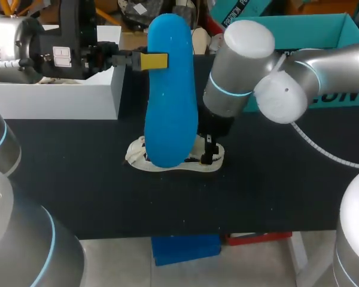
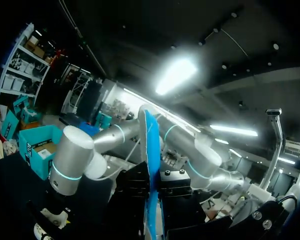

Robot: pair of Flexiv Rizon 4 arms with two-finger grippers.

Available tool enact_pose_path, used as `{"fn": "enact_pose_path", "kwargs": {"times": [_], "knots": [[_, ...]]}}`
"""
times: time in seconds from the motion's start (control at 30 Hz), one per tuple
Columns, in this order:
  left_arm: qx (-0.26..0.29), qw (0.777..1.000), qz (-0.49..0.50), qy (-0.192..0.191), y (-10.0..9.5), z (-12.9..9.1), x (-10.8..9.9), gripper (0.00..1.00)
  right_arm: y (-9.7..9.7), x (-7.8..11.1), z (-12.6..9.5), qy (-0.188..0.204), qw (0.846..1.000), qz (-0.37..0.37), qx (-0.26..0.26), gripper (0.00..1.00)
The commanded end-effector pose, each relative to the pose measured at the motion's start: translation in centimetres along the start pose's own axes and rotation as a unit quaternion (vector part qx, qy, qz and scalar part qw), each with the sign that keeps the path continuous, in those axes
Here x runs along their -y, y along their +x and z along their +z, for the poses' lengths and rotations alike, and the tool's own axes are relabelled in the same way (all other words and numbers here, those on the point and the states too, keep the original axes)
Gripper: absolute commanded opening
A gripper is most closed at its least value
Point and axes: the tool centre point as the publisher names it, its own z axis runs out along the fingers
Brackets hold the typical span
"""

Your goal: Take the shoe out of the shoebox, open the shoe tongue, remove and reinsert the insole, then place the shoe into the shoebox

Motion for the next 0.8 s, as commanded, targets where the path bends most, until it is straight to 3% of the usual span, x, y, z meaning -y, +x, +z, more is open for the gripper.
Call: {"fn": "enact_pose_path", "kwargs": {"times": [0.03,0.57,0.7,0.8], "knots": [[0.001,1.000,-0.001,-0.001,0.01,0.09,0.05,0.00,0.07,-0.54,0.32,0.112,0.994,0.000,0.002,1.00],[0.001,1.000,-0.001,-0.001,0.01,0.09,0.05,0.00,-0.22,-0.49,0.79,0.098,0.995,0.000,-0.006,1.00],[0.001,1.000,-0.001,-0.001,0.01,0.09,0.05,0.00,0.02,-0.33,0.48,0.067,0.998,0.003,-0.005,1.00],[0.001,1.000,-0.001,-0.001,0.01,0.09,0.05,0.00,0.15,0.29,0.17,0.008,1.000,0.008,0.006,1.00]]}}
